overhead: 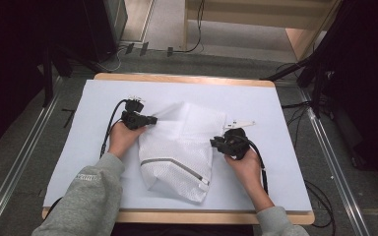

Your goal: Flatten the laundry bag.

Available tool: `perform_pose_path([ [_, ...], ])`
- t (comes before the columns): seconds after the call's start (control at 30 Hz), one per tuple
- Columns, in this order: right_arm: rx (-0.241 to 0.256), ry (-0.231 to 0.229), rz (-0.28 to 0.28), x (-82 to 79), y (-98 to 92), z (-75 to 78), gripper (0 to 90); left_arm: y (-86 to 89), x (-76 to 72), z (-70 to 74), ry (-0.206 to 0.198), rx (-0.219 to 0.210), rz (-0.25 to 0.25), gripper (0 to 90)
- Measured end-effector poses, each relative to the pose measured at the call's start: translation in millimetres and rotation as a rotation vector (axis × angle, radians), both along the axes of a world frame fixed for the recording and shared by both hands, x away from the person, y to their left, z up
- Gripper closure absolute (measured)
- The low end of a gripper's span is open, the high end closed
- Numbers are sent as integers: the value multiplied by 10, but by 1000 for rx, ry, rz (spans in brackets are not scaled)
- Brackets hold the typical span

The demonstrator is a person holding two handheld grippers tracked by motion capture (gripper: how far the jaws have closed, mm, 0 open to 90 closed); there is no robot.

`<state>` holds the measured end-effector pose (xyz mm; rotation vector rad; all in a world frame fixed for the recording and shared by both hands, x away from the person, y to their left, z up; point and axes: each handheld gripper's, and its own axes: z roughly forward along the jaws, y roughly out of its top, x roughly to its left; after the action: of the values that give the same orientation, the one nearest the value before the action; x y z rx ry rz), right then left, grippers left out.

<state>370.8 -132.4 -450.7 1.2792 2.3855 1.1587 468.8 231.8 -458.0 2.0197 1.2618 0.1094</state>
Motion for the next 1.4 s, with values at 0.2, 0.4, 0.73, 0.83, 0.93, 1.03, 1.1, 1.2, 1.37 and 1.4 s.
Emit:
perform_pose_path([
  [0.2,26,3,18,-172,-18,-1,703,91,-71,110,-8,-23,-14,811],
  [0.4,7,53,19,-318,4,-116,615,189,-243,225,-16,-33,-34,784],
  [0.73,-51,90,39,-197,87,-173,900,262,-554,321,-24,-40,-61,752],
  [0.83,-38,73,14,-84,-8,-120,900,287,-623,339,-29,-48,-60,747],
  [0.93,-48,54,-11,42,-121,-81,900,290,-687,339,-27,-45,-68,741],
  [1.03,-56,70,-19,147,-209,-98,900,268,-760,333,-18,-53,-76,736],
  [1.1,-77,78,-23,217,-258,-127,900,237,-816,327,-18,-57,-89,735],
  [1.2,-93,78,-36,288,-293,-160,900,195,-897,318,-12,-58,-108,727],
  [1.37,-58,84,-47,263,-340,-141,826,184,-993,257,0,-31,-113,687],
  [1.4,-42,80,-49,228,-352,-121,796,194,-998,236,3,-32,-105,672],
])
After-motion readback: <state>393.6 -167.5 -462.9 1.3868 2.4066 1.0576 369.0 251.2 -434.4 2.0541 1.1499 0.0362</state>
